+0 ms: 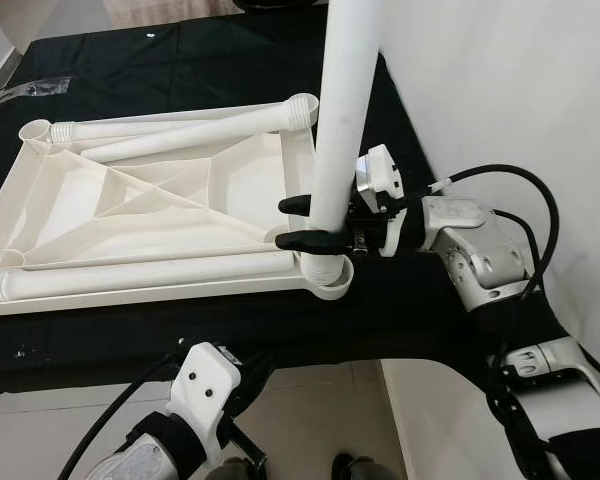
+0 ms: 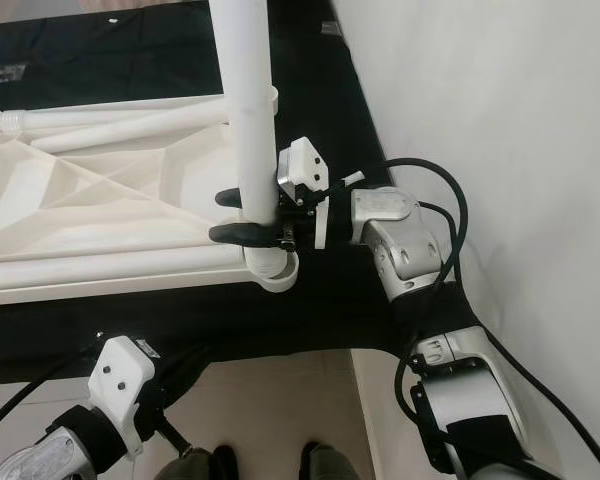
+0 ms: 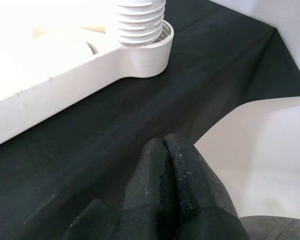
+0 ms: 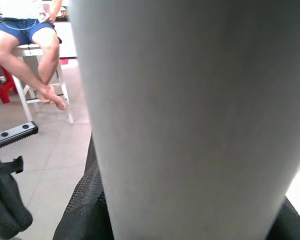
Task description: Building children table
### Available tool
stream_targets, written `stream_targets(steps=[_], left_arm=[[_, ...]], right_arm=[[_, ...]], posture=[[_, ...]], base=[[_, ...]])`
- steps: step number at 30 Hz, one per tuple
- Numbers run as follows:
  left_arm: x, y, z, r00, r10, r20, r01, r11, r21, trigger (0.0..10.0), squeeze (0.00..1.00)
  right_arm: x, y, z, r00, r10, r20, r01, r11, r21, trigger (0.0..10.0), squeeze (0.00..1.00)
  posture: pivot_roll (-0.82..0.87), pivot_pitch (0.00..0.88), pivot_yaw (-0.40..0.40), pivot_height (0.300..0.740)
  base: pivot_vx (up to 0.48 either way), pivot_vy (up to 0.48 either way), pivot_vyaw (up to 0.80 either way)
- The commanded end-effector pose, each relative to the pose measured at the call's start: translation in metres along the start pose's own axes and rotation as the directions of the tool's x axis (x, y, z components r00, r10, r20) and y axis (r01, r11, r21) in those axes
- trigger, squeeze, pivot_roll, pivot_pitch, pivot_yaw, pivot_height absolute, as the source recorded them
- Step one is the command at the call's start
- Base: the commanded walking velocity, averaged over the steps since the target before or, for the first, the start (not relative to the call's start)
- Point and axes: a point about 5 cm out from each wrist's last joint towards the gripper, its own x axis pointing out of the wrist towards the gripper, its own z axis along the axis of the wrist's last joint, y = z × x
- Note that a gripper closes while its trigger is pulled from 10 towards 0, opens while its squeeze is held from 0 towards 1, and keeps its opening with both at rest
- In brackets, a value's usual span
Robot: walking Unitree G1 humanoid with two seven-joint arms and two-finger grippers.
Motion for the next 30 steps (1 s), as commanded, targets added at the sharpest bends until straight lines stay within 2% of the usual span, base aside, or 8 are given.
stream_targets(steps=[1,7,18,22,30], left_arm=[[-0.002,-0.003,-0.001,1.000,-0.010,-0.006,0.010,1.000,-0.012,10.0,0.00],[-0.002,-0.003,-0.001,1.000,-0.010,-0.006,0.010,1.000,-0.011,10.0,0.00],[-0.002,-0.002,-0.001,1.000,-0.010,-0.006,0.010,1.000,-0.010,10.0,0.00],[-0.001,-0.003,-0.001,1.000,-0.008,-0.006,0.008,1.000,-0.008,10.0,0.00],[-0.001,-0.003,-0.001,1.000,-0.008,-0.004,0.008,1.000,-0.008,10.0,0.00]], right_arm=[[-0.001,0.004,-0.007,0.999,0.031,-0.031,-0.030,0.999,0.023,10.0,0.00],[-0.008,0.006,-0.007,0.996,0.078,-0.049,-0.076,0.996,0.038,10.0,0.00],[-0.008,0.005,-0.008,0.995,0.075,-0.060,-0.073,0.997,0.033,10.0,0.00],[0.001,0.005,-0.009,0.997,0.059,-0.050,-0.058,0.998,0.020,10.0,0.00],[0.004,-0.002,-0.007,0.999,0.014,-0.039,-0.013,1.000,0.004,10.0,0.00]], posture=[[-0.01,0.287,0.001,0.740],[-0.01,0.286,0.001,0.740],[-0.01,0.286,0.002,0.740],[0.00,0.286,-0.001,0.740],[-0.01,0.288,-0.005,0.740]], base=[[0.000,0.000,0.00],[0.000,0.000,0.00],[0.000,0.000,0.00],[0.000,0.000,0.00],[0.000,0.000,0.00]])
